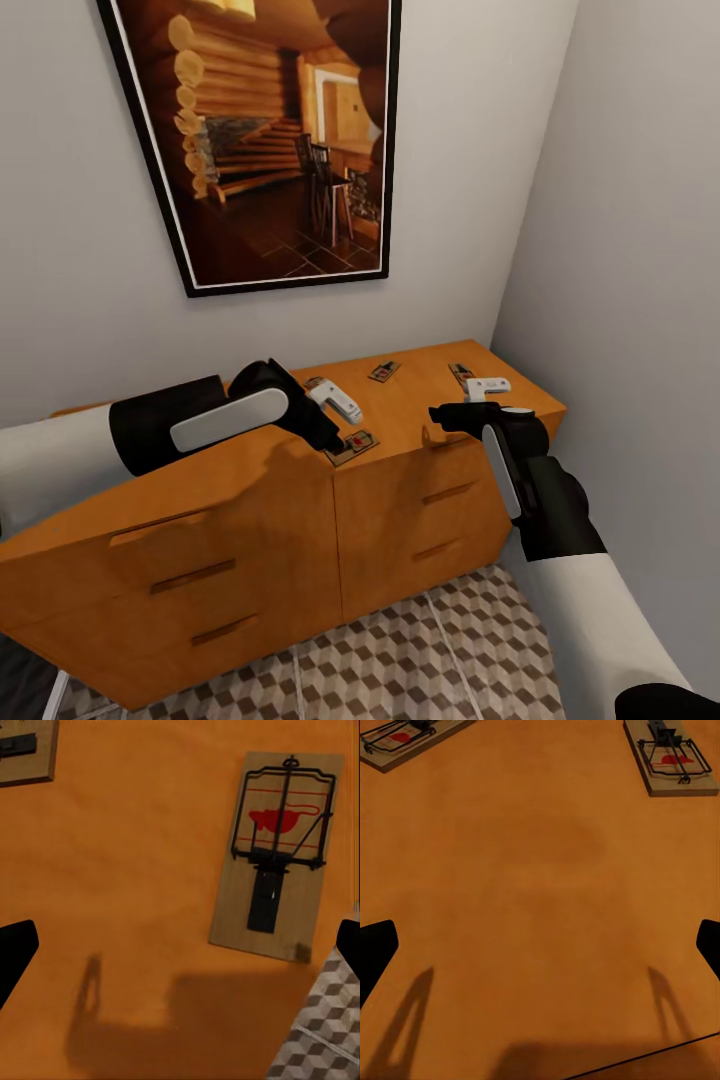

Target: Take the four mousetraps from the cabinet in the bathroom and place them on the bathroom floor. Make sure all four end up on the same floor surface, and ensure that at least two of them are either under or directly next to the same bathroom sink.

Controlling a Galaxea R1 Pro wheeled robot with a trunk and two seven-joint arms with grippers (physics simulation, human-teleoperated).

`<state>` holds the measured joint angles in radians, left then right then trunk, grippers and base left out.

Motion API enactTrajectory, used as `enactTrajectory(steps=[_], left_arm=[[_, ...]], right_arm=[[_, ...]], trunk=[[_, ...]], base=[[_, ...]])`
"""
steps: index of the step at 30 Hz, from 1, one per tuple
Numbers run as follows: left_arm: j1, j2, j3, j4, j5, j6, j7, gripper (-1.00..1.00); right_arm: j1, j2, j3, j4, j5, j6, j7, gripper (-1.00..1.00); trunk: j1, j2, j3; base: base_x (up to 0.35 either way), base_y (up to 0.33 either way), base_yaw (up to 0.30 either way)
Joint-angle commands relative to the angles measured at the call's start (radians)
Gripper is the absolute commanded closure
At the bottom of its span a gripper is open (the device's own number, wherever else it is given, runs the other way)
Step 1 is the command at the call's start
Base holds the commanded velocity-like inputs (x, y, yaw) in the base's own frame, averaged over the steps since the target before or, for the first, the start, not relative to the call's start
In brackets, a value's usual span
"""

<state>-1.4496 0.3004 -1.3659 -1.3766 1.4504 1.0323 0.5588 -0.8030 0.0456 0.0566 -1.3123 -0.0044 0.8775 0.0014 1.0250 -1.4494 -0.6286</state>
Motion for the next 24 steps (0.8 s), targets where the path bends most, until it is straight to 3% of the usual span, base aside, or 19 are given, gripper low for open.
enactTrajectory(steps=[1, 14, 24], left_arm=[[-0.001, -0.001, -0.003, -0.002, 0.01, -0.001, 0.01, -1.0], [0.004, -0.018, -0.006, -0.003, 0.013, -0.001, 0.001, -1.0], [0.006, -0.027, -0.01, -0.002, 0.013, -0.003, -0.076, -1.0]], right_arm=[[-0.001, 0.0, 0.0, -0.001, 0.0, 0.005, 0.0, -1.0], [0.001, -0.001, 0.0, -0.001, 0.0, 0.005, 0.0, -1.0], [0.001, -0.001, 0.0, -0.001, 0.0, 0.005, 0.0, -1.0]], trunk=[[0.0, -0.001, -0.001], [0.0, -0.001, -0.001], [0.0, -0.001, -0.001]], base=[[0.0, 0.0, 0.0], [0.0, 0.0, 0.0], [0.0, 0.0, 0.0]])
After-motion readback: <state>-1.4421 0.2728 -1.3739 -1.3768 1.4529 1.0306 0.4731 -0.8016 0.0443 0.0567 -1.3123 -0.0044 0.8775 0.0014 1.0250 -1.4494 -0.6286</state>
